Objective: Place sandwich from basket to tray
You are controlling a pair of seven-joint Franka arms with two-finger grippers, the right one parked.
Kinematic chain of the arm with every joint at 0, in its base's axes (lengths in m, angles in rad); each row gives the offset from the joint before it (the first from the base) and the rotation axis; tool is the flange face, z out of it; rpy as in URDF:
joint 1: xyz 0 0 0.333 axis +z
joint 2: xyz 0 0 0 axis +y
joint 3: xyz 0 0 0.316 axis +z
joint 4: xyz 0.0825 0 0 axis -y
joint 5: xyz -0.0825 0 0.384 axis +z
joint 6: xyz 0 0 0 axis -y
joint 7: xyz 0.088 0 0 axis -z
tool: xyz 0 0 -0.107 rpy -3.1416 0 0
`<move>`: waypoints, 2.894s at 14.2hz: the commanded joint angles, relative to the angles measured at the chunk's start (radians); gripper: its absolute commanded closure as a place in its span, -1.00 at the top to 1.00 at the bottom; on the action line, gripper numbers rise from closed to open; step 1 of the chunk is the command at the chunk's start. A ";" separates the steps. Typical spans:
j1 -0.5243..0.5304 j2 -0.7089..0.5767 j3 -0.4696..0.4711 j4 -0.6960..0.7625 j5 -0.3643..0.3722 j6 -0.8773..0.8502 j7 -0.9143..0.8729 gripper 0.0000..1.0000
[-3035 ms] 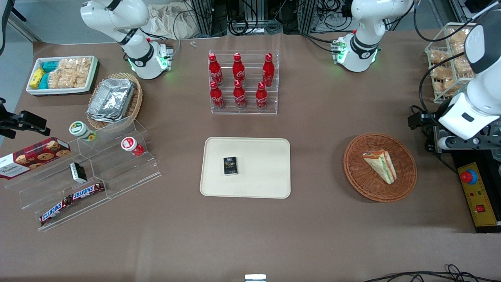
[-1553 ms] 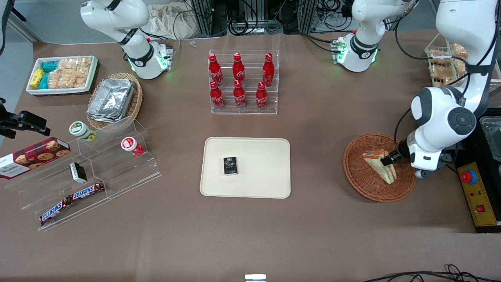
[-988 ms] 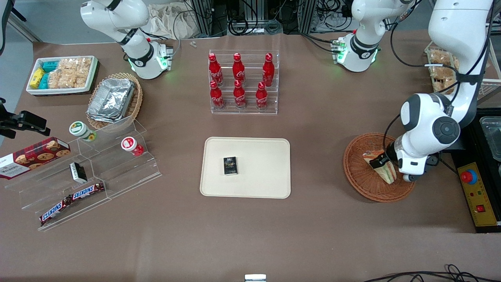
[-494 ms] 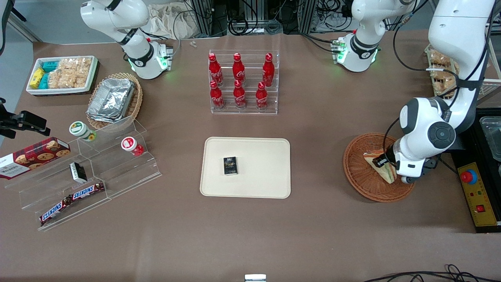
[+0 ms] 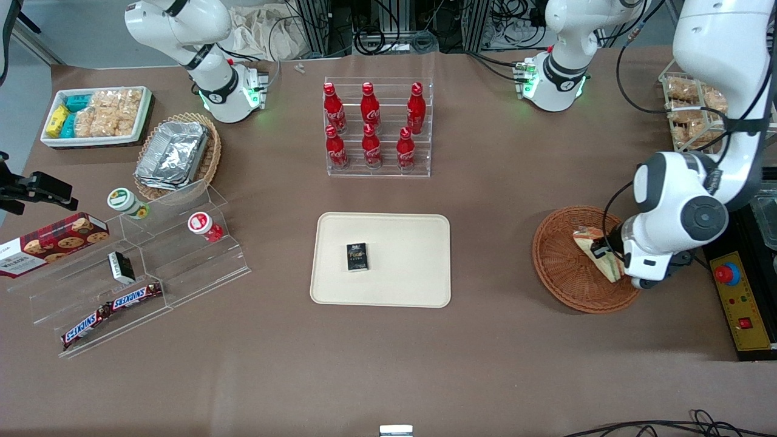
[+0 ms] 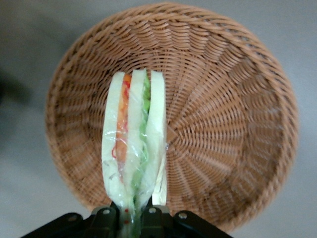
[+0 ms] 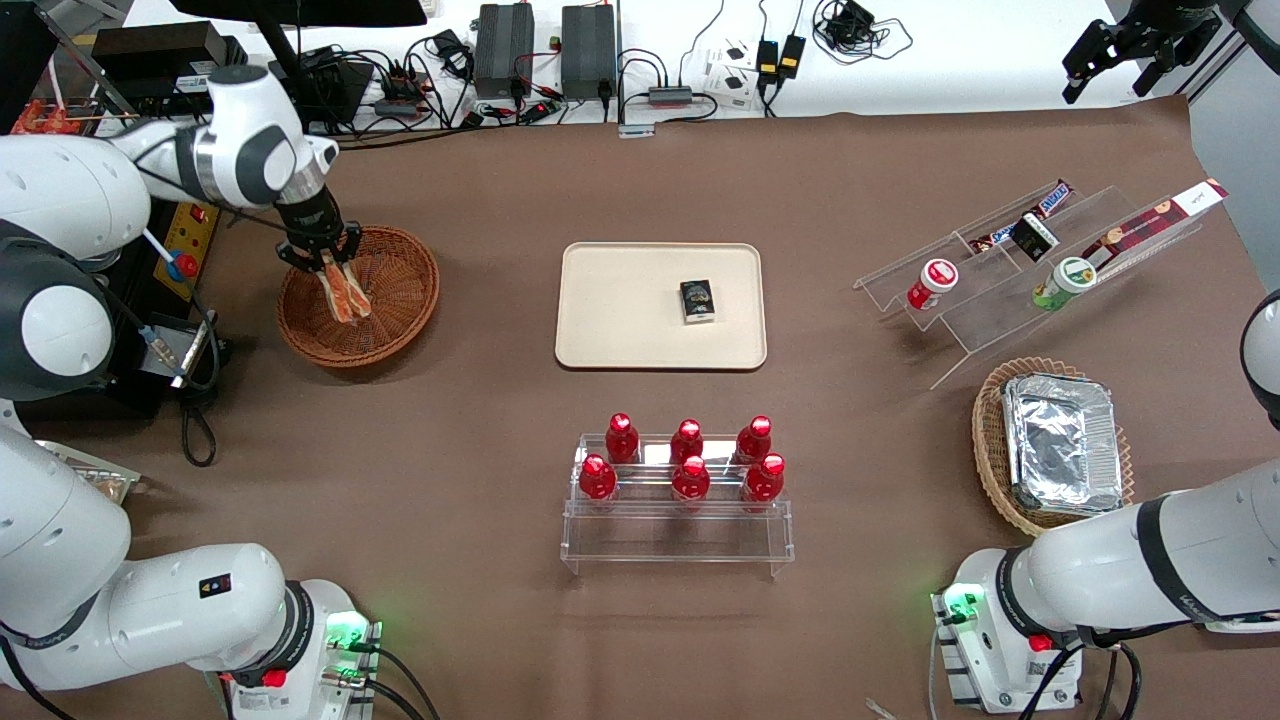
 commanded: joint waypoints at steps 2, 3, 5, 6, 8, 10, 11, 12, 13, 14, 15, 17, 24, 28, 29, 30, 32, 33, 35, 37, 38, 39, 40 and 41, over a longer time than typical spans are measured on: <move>-0.018 -0.005 -0.106 0.267 0.011 -0.295 0.091 -1.00; -0.032 -0.004 -0.144 0.316 0.011 -0.338 0.094 -1.00; -0.084 -0.004 -0.209 0.369 0.009 -0.395 0.091 -1.00; -0.124 0.001 -0.223 0.373 0.005 -0.396 0.083 -1.00; -0.254 0.043 -0.226 0.387 0.009 -0.387 0.080 -1.00; -0.340 0.126 -0.224 0.442 0.006 -0.381 0.013 -1.00; -0.377 0.180 -0.226 0.476 0.006 -0.358 -0.057 -1.00; -0.421 0.218 -0.224 0.490 0.011 -0.320 -0.106 -1.00; -0.451 0.244 -0.223 0.489 0.017 -0.271 -0.128 -1.00; -0.466 0.270 -0.223 0.482 0.037 -0.224 -0.131 -1.00; -0.471 0.295 -0.221 0.478 0.064 -0.193 -0.131 -1.00; -0.471 0.327 -0.223 0.463 0.121 -0.168 -0.130 -1.00; -0.472 0.448 -0.221 0.423 0.204 0.062 -0.130 -1.00; -0.488 0.482 -0.221 0.427 0.230 0.102 -0.131 -0.63; -0.486 0.479 -0.221 0.427 0.230 0.099 -0.131 -0.14; -0.483 0.475 -0.221 0.427 0.229 0.091 -0.130 0.62; -0.482 0.453 -0.224 0.429 0.227 0.061 -0.135 1.00; -0.483 0.444 -0.226 0.429 0.227 0.049 -0.135 1.00; -0.486 0.403 -0.229 0.427 0.226 0.001 -0.128 1.00; -0.482 0.313 -0.249 0.423 0.224 -0.098 -0.128 1.00; -0.480 0.256 -0.256 0.417 0.221 -0.166 -0.118 1.00; -0.469 0.190 -0.257 0.395 0.194 -0.220 -0.107 1.00; -0.427 0.113 -0.257 0.359 0.139 -0.252 -0.061 1.00; -0.382 0.031 -0.257 0.310 0.065 -0.280 0.029 1.00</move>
